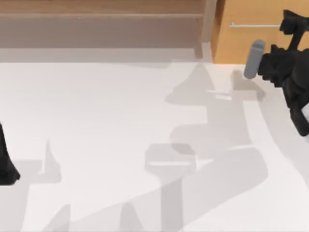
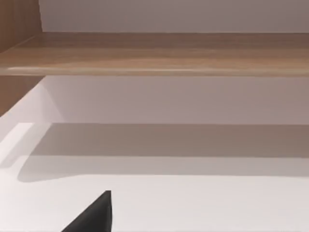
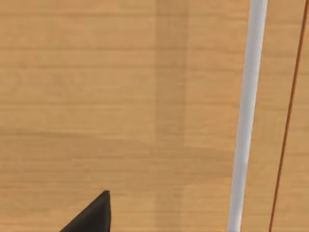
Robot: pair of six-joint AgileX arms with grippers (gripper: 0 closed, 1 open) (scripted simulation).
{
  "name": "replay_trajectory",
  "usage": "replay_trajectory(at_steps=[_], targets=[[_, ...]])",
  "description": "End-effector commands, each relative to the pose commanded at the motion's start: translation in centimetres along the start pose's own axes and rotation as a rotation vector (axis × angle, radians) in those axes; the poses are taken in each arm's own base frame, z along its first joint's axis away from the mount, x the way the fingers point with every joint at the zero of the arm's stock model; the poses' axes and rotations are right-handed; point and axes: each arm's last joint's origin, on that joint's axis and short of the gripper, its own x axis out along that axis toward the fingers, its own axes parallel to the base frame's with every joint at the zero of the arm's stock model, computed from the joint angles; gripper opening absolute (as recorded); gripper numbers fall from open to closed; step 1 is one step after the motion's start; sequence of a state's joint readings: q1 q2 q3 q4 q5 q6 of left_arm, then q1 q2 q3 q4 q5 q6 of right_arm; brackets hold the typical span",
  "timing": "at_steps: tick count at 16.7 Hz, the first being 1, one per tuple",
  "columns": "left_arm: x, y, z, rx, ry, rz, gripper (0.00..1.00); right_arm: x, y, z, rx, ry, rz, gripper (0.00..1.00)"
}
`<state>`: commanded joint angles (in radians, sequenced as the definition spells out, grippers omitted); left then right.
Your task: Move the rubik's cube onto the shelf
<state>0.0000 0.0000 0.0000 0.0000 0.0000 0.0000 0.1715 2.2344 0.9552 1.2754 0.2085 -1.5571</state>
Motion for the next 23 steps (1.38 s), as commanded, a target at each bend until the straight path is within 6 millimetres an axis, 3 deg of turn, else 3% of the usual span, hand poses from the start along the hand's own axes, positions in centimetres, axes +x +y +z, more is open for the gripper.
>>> replay_trajectory(at_steps=[5,9,22,23], targets=[[0.0,0.0,0.0,0.000,0.000,0.000,1.00,2.0,0.0,0.1,-0.001,-0.001,-0.001,1.00],[0.0,0.0,0.0,0.000,0.000,0.000,1.00,2.2,0.0,0.2,-0.001,-0.001,-0.001,1.00],[0.0,0.0,0.0,0.000,0.000,0.000,1.00,2.2,0.0,0.2,-0.001,-0.001,-0.001,0.02],[0.0,0.0,0.0,0.000,0.000,0.000,1.00,2.2,0.0,0.2,-0.001,-0.001,-0.001,0.00]])
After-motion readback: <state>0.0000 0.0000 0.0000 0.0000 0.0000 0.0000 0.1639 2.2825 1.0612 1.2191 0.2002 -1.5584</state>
